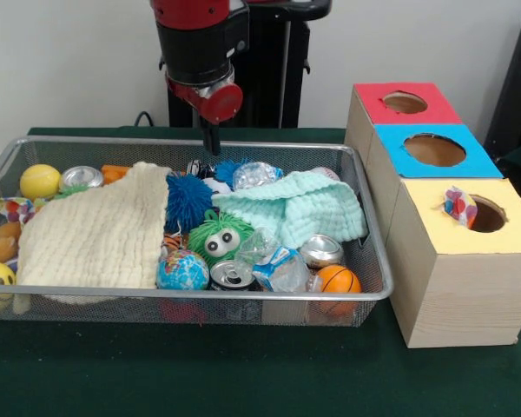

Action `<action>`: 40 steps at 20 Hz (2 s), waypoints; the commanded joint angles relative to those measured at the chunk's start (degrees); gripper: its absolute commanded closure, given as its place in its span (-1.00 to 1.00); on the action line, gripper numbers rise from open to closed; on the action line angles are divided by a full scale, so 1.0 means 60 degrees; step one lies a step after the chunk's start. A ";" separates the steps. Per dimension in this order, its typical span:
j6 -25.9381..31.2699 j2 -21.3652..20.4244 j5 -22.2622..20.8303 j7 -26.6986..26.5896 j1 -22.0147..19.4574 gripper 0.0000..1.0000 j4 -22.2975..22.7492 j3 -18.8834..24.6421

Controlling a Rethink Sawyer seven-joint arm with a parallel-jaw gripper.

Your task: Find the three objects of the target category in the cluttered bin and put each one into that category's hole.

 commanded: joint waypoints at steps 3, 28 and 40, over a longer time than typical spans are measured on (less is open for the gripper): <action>0.1225 0.0995 -0.0917 -0.3483 -0.0598 1.00 -0.1801 0.1401; 0.1878 0.0686 -0.1859 -0.4601 -0.1870 -1.00 -0.1810 0.2034; 0.0968 0.0905 -0.2496 -0.4202 -0.1969 -1.00 -0.1419 0.2155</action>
